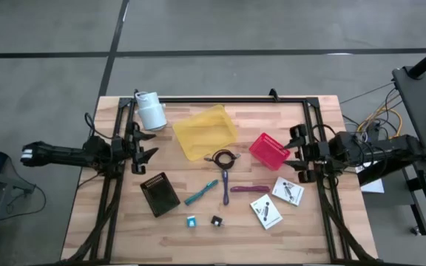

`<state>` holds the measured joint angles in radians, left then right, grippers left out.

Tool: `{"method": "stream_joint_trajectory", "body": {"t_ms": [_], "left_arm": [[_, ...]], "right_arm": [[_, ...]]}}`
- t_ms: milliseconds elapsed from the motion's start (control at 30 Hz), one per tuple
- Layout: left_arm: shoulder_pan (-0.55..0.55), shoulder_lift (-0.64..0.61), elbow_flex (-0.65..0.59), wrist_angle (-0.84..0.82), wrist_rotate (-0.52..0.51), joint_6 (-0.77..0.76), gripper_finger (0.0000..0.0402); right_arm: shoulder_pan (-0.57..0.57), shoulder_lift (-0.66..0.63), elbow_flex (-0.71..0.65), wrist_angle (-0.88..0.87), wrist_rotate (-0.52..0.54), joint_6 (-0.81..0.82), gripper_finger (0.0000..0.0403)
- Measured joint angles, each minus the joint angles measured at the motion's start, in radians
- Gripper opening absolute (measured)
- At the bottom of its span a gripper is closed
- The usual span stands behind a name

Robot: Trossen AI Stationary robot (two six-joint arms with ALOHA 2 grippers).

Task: Pick and place items into bin
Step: Put the top card reader box into the black bin

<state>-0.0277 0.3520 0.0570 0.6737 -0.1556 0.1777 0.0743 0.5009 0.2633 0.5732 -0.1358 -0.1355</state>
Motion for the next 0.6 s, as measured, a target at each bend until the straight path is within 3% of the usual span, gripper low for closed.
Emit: {"method": "stream_joint_trajectory", "body": {"t_ms": [333, 400, 533, 600], "left_arm": [[0.0, -0.014, -0.005, -0.001, 0.053, -0.167, 0.0203], [0.0, -0.013, -0.013, -0.002, 0.054, -0.189, 0.0203], [0.0, -0.012, -0.019, -0.008, 0.054, -0.198, 0.0203], [0.0, -0.012, -0.02, -0.022, 0.054, -0.198, 0.0203]], "right_arm": [[0.106, 0.233, 0.119, -0.001, 0.014, 0.187, 0.0166], [0.149, 0.284, 0.153, -0.021, 0.104, 0.192, 0.0165], [0.257, 0.379, 0.234, -0.127, 0.454, 0.135, 0.0164], [0.304, 0.421, 0.292, -0.238, 0.564, 0.13, 0.0164]]}}
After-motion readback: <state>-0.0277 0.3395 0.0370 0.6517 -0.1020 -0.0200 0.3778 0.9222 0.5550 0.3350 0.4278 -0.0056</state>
